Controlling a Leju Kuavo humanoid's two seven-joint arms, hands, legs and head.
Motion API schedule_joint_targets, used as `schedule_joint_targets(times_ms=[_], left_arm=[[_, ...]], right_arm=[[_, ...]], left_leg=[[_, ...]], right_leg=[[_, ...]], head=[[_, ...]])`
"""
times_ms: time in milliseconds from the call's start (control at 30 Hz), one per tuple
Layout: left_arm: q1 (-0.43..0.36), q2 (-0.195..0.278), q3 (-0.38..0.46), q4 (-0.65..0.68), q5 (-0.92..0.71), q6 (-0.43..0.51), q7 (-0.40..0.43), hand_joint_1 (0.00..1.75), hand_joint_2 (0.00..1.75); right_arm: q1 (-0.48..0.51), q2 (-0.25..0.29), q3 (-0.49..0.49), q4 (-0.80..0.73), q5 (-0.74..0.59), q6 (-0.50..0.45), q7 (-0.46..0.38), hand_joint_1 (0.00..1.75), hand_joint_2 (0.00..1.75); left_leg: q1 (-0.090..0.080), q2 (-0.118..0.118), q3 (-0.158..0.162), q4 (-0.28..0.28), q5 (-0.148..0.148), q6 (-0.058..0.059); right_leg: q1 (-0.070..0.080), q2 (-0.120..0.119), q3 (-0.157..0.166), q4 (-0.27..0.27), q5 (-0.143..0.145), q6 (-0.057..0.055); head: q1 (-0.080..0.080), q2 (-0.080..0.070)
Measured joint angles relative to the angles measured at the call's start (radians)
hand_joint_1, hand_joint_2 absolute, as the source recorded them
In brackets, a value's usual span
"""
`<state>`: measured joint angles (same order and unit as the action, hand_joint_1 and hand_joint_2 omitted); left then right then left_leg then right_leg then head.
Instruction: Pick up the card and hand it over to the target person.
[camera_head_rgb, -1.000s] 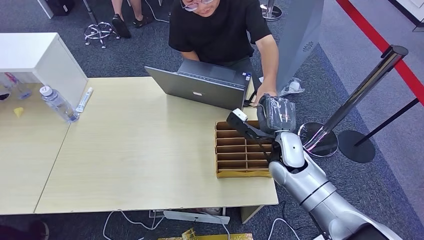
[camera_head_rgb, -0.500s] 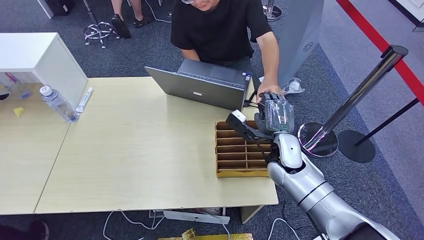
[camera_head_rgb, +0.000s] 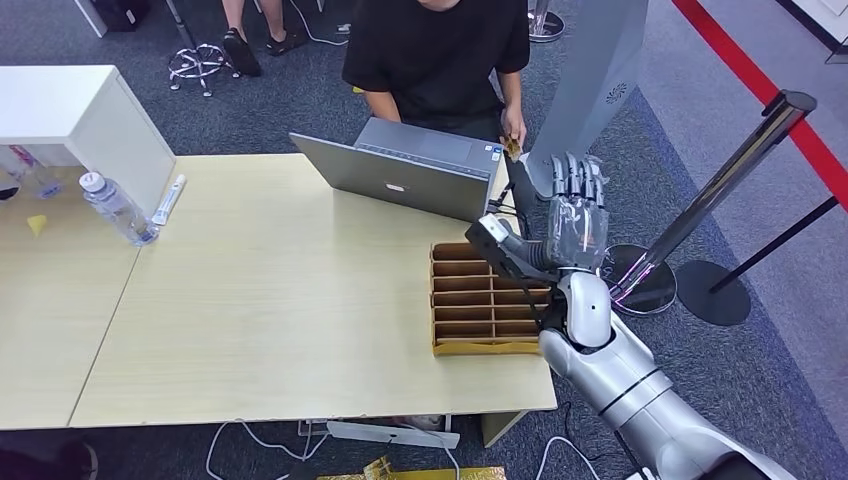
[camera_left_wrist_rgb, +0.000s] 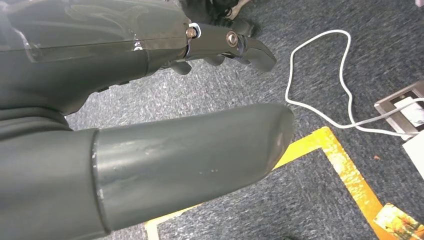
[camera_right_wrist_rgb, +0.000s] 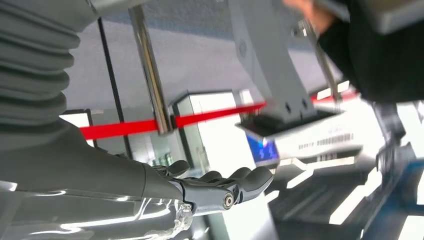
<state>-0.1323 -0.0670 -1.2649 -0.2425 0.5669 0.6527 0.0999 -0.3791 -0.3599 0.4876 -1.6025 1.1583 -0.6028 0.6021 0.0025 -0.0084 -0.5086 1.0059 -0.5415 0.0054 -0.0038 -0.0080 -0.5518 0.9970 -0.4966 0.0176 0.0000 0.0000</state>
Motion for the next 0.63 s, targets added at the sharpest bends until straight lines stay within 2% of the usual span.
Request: schedule_joint_targets(times_ms=[133,200,300,400,433,467,533,567,600,633], left_arm=[[0.005,0.000,0.036,0.004,0.032,0.008,0.008,0.00,0.00],[0.005,-0.001,0.052,0.005,0.045,0.010,0.012,0.00,0.00],[0.007,-0.004,0.090,0.007,0.078,0.025,0.008,0.00,0.00],[0.009,-0.007,0.116,0.009,0.102,0.036,0.007,0.00,0.00],[0.009,-0.008,0.124,0.009,0.111,0.038,0.009,0.00,0.00],[0.010,-0.006,0.133,0.010,0.121,0.037,0.014,0.00,0.00],[0.010,-0.002,0.142,0.011,0.134,0.027,0.024,0.00,0.00],[0.010,0.000,0.146,0.012,0.140,0.024,0.031,0.00,0.00],[0.010,0.001,0.148,0.012,0.144,0.023,0.035,0.00,0.00],[0.010,0.001,0.149,0.012,0.146,0.023,0.038,0.00,0.00]], right_arm=[[0.209,-0.060,-0.200,-0.257,0.079,-0.008,0.047,0.00,0.00],[0.318,-0.072,-0.301,-0.347,0.098,-0.019,0.066,0.00,0.00],[0.506,-0.045,-0.464,-0.433,0.121,-0.060,0.073,0.00,0.00],[0.624,0.006,-0.573,-0.447,0.103,-0.095,0.071,0.00,0.00],[0.657,0.046,-0.625,-0.445,0.083,-0.095,0.054,0.00,0.00],[0.690,0.116,-0.707,-0.437,0.042,-0.095,0.004,0.00,0.00],[0.728,0.270,-0.882,-0.402,-0.073,-0.095,-0.173,0.00,0.00],[0.721,0.360,-0.984,-0.356,-0.155,-0.095,-0.301,0.00,0.00],[0.706,0.421,-1.056,-0.311,-0.215,-0.095,-0.400,0.00,0.00],[0.696,0.455,-1.097,-0.285,-0.252,-0.095,-0.460,0.00,0.00]], left_leg=[[0.000,-0.004,0.000,0.001,0.000,0.000],[0.000,-0.008,-0.002,0.001,0.000,0.000],[0.000,-0.011,-0.001,0.001,0.000,0.000],[0.000,-0.012,0.000,0.000,0.000,0.001],[0.000,-0.012,0.000,0.000,0.000,0.001],[0.000,-0.010,0.000,0.000,-0.001,0.001],[0.000,-0.008,0.001,0.000,-0.002,0.002],[0.000,-0.007,0.002,-0.001,-0.002,0.002],[0.000,-0.006,0.002,-0.002,-0.001,0.002],[0.001,-0.006,0.003,-0.003,-0.001,0.002]], right_leg=[[0.000,-0.004,0.001,0.000,-0.001,0.000],[0.000,-0.008,0.001,0.000,-0.002,0.000],[0.000,-0.011,0.003,-0.001,-0.002,0.000],[0.000,-0.013,0.005,-0.003,-0.002,0.000],[0.000,-0.012,0.004,-0.003,-0.002,0.000],[0.000,-0.011,0.004,-0.002,-0.002,0.000],[0.000,-0.009,0.004,-0.002,-0.002,0.002],[0.000,-0.008,0.004,-0.003,-0.002,0.002],[0.001,-0.007,0.005,-0.004,-0.002,0.002],[0.001,-0.007,0.005,-0.005,-0.001,0.002]], head=[[0.000,0.000],[0.000,0.000],[0.000,0.000],[0.000,0.000],[0.000,0.000],[0.000,0.000],[0.000,0.000],[0.000,0.000],[0.000,0.000],[0.000,0.000]])
